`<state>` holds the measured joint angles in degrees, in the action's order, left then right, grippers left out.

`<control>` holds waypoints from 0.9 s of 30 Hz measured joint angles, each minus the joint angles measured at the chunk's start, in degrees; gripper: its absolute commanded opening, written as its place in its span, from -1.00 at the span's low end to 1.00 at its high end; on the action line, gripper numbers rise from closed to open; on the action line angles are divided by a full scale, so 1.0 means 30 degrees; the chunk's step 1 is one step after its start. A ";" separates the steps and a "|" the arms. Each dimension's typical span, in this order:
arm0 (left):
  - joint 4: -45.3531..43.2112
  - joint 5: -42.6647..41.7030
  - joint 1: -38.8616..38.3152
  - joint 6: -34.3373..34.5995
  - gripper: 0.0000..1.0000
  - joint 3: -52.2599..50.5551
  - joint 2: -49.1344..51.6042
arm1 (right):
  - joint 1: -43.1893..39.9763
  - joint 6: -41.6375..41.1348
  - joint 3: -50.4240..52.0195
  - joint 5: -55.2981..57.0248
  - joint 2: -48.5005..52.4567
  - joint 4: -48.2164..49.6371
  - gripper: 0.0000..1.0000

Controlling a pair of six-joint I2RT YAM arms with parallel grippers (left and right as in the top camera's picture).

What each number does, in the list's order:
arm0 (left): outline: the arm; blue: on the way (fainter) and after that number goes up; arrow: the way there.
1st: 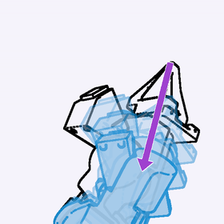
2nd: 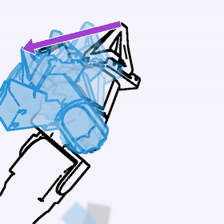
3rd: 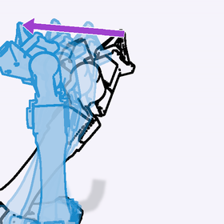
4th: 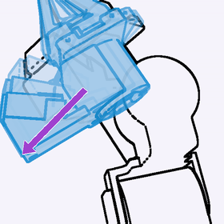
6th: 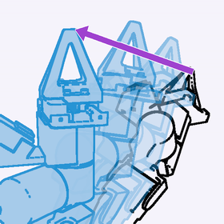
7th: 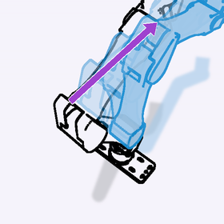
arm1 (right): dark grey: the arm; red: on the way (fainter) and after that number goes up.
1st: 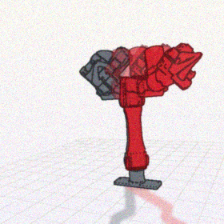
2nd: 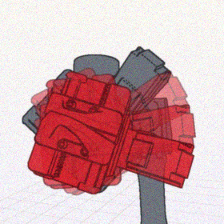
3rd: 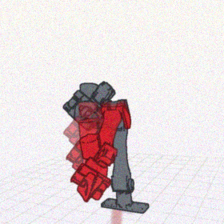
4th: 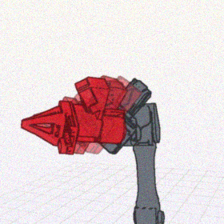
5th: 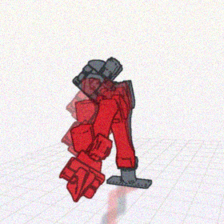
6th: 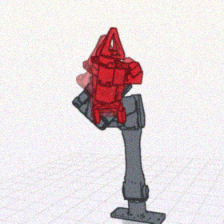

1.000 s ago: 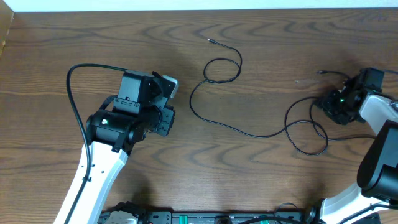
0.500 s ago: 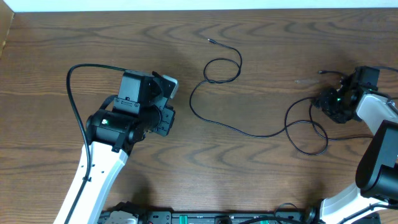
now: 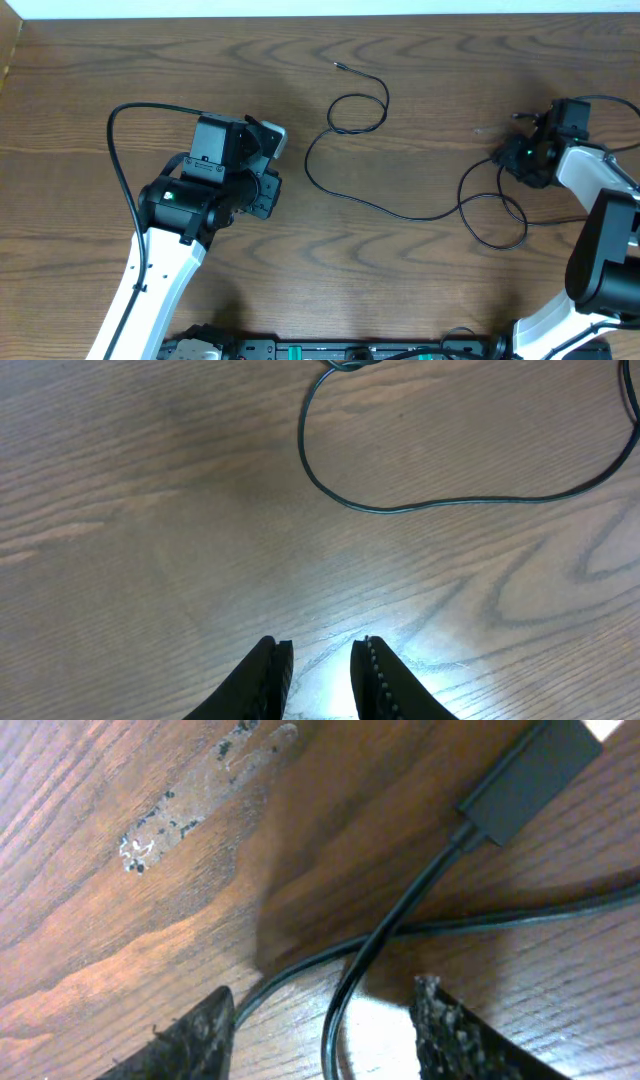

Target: Untangle cables

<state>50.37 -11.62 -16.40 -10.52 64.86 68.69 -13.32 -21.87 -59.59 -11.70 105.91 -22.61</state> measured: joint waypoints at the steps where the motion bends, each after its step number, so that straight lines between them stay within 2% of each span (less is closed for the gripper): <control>1: 0.0000 0.0000 0.0000 0.0000 -0.48 0.0000 0.0000 | 0.0036 -0.0058 -0.0044 0.0102 0.0051 -0.0007 -0.57; 2: 0.0000 0.0000 0.0000 0.0000 -0.48 0.0000 0.0000 | 0.0080 -0.0138 -0.0095 0.0262 0.0117 -0.0036 -0.77; 4: 0.0000 0.0000 0.0000 0.0000 -0.48 0.0000 0.0000 | 0.0124 -0.0495 -0.0124 0.0452 0.0321 -0.0036 -0.97; 16: 0.0000 0.0000 0.0000 0.0000 -0.47 0.0000 0.0000 | 0.0146 -0.1661 -0.0211 0.0474 0.0444 -0.0248 -0.98; 21: 0.0000 0.0007 0.0000 0.0000 -0.47 0.0000 0.0000 | -0.0029 -0.1792 -0.0474 -0.0262 0.0226 -0.2004 -0.98; 24: -0.0007 0.0007 0.0000 0.0000 -0.47 0.0000 0.0007 | -0.0554 -0.1632 -0.0656 -0.0423 -0.0809 -0.2630 -0.97; 27: 0.0000 0.0000 0.0000 0.0000 -0.47 0.0000 0.0007 | -0.1370 -0.1472 -0.1967 0.0160 -0.3592 -0.2565 -0.98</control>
<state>50.37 -11.62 -16.40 -10.52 64.86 68.71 -17.43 -26.28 -65.49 -11.22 95.13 -30.30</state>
